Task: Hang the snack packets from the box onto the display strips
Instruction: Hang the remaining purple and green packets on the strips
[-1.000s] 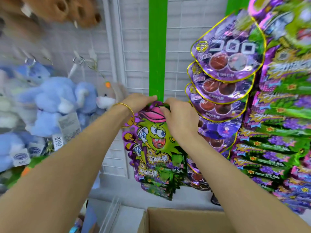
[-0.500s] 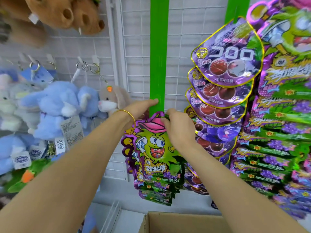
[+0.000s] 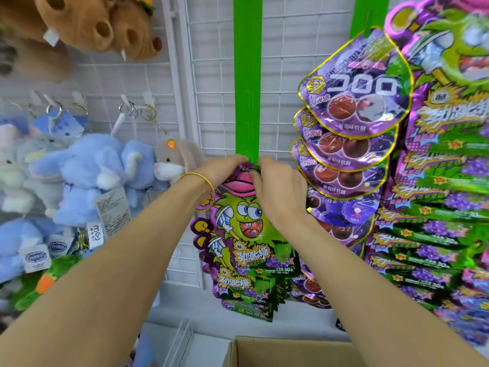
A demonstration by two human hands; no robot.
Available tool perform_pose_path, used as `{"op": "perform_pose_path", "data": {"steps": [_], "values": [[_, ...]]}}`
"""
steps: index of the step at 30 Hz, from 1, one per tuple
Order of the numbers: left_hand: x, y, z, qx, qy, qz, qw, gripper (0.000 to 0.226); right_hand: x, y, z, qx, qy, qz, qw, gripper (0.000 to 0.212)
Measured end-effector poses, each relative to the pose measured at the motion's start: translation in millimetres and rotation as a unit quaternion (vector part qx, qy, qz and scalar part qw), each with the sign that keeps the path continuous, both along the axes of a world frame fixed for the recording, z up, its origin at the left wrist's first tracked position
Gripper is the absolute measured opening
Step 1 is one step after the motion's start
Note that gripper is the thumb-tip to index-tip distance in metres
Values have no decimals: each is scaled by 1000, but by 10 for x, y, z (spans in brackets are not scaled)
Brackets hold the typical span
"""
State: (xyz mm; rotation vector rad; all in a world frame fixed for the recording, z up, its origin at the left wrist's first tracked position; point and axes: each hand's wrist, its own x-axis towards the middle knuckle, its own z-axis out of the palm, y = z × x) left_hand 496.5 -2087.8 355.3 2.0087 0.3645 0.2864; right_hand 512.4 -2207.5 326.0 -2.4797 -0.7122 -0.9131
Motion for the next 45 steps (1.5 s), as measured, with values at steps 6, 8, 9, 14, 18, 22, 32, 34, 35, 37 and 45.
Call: {"op": "perform_pose_path", "data": {"steps": [6, 8, 9, 14, 18, 22, 32, 34, 35, 37, 45], "values": [[16, -25, -7, 3, -3, 7, 1000, 28, 2, -10, -6, 1, 5, -13, 1000, 19], [29, -26, -13, -2, -7, 2, 1000, 26, 13, -19, -13, 2, 5, -13, 1000, 19], [37, -19, -25, -4, -9, 4, 1000, 24, 14, -25, -25, 2, 7, -13, 1000, 19], [39, 29, -82, -32, -12, 13, 999, 27, 6, -29, -111, 12, 19, -1, 1000, 21], [8, 56, -100, -16, 5, 8, 1000, 39, 26, -35, -162, 24, 43, 14, 999, 23], [-61, 96, -205, 61, 4, -10, 998, 42, 18, -58, -261, 7, 78, 34, 996, 26], [-582, -51, -799, 240, -232, 21, 942, 62, -123, -310, -428, 2, 24, 46, 999, 35], [-770, -185, -1037, 219, -239, 23, 946, 61, -262, -472, -597, 61, -43, 71, 995, 36], [-864, -253, -1180, 201, -228, 16, 953, 58, -341, -564, -735, 95, -55, 87, 990, 35], [-1023, -399, -1449, 168, -186, -19, 968, 52, -472, -757, -1147, 132, 3, 109, 985, 32], [-1102, -633, -1894, 109, -2, -99, 989, 35, -819, -1412, -3606, -38, 588, -6, 808, 48]]}}
